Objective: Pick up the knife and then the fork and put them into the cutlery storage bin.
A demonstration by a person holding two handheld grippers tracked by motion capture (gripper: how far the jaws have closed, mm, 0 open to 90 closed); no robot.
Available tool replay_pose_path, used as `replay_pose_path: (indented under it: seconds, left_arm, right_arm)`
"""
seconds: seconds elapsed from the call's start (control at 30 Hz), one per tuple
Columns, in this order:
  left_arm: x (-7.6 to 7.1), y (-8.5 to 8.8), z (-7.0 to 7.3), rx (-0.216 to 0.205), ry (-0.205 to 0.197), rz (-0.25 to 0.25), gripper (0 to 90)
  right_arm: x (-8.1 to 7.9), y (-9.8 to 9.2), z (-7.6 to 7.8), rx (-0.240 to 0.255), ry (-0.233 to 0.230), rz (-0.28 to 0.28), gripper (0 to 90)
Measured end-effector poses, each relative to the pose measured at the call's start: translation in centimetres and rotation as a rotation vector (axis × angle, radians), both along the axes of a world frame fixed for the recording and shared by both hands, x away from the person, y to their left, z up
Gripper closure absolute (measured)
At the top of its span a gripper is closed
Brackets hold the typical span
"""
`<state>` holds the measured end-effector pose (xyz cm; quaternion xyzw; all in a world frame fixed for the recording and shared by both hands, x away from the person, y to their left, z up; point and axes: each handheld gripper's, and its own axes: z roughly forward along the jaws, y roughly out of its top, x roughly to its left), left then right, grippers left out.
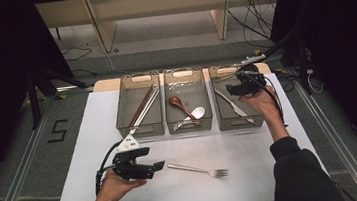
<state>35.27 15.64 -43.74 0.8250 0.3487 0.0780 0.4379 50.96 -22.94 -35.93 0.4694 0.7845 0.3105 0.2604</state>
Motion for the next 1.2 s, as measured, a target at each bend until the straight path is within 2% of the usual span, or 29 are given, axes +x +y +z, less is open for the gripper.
replay_pose_path:
  seconds: [0.2, 0.4, 0.73, 0.83, 0.87, 1.03, 1.2]
  left_arm:
    - [0.2, -0.4, -0.2, 0.03, 0.011, -0.013, 21.3]
    - [0.5, -1.2, -0.3, 0.069, 0.013, -0.04, 20.8]
    - [1.3, -4.3, -0.2, 0.173, 0.007, -0.15, 21.3]
    - [1.7, -5.4, -0.3, 0.212, 0.022, -0.182, 21.4]
    - [1.9, -5.7, -0.4, 0.243, 0.02, -0.205, 21.6]
    - [2.4, -7.1, -0.7, 0.308, 0.024, -0.254, 23.6]
    - [2.8, -8.4, -1.0, 0.345, 0.036, -0.293, 26.2]
  right_arm:
    - [-2.6, 0.1, 0.4, 0.058, -0.02, 0.063, 36.8]
    - [-5.4, 0.1, -0.1, 0.102, -0.003, 0.129, 35.2]
    - [-9.8, -0.6, -1.2, 0.152, -0.011, 0.186, 33.8]
    - [-10.9, -0.9, -1.6, 0.164, -0.014, 0.196, 33.5]
    - [-11.3, -1.0, -1.7, 0.166, -0.011, 0.2, 33.4]
    - [-12.9, -1.2, -2.6, 0.183, -0.008, 0.212, 32.6]
    - [-14.3, -1.3, -3.5, 0.2, -0.006, 0.223, 31.4]
